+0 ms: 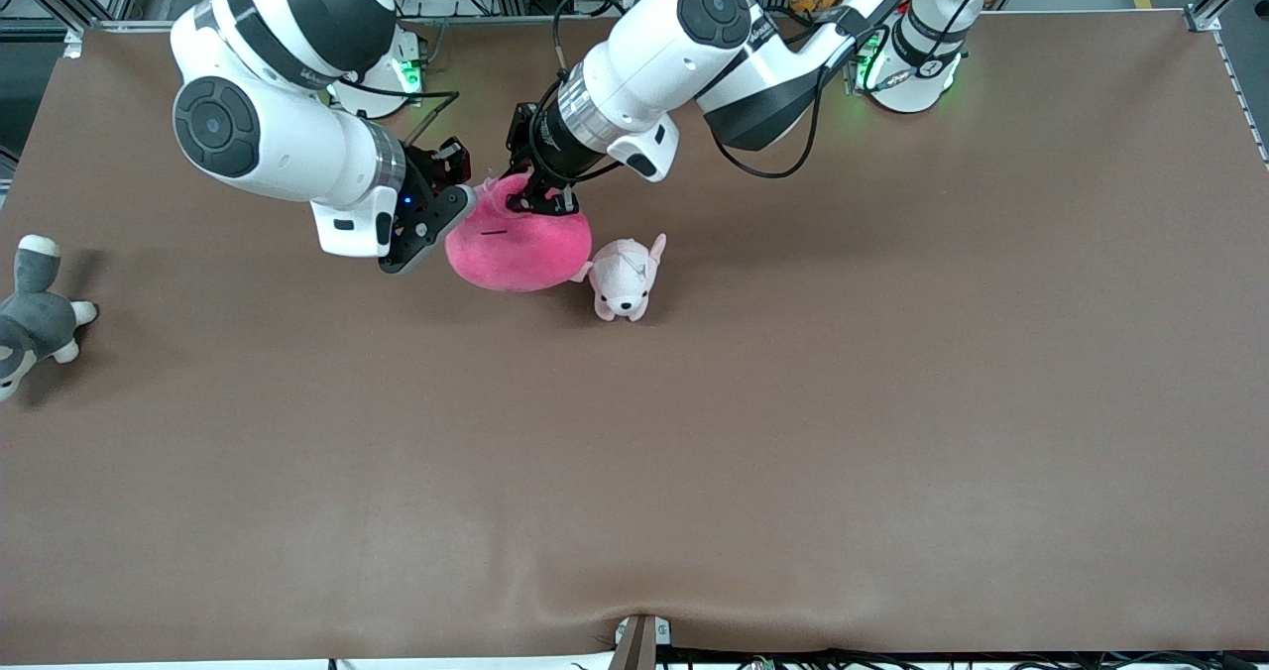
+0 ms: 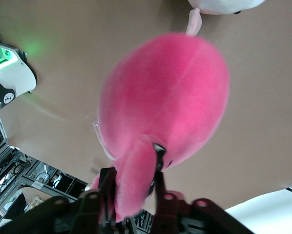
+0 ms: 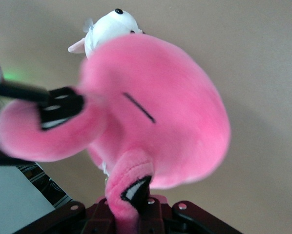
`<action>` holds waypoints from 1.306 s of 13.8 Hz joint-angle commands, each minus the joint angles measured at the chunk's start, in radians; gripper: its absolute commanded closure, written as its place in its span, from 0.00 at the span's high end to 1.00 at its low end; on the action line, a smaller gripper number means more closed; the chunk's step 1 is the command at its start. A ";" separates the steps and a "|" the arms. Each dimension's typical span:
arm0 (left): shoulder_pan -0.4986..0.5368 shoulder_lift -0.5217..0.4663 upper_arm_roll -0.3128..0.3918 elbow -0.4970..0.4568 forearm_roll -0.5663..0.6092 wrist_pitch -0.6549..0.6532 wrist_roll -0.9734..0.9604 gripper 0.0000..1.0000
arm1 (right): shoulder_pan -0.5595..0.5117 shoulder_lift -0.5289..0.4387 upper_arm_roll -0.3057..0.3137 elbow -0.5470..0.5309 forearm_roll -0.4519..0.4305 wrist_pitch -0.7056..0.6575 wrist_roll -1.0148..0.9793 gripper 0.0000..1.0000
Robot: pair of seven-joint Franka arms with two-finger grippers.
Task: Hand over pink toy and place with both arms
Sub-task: 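Carry the pink toy with the right gripper while the left gripper withdraws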
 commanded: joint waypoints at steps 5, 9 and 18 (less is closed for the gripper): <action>0.068 -0.052 0.013 0.022 0.228 -0.158 0.094 1.00 | -0.133 -0.019 0.000 -0.019 0.008 -0.035 0.003 0.00; 0.194 -0.095 0.013 0.019 0.277 -0.304 0.486 1.00 | -0.309 -0.006 0.001 -0.024 0.000 -0.102 0.003 0.00; 0.507 -0.235 0.013 0.021 0.286 -0.568 1.303 1.00 | -0.604 0.239 0.001 0.054 -0.113 -0.113 -0.555 0.00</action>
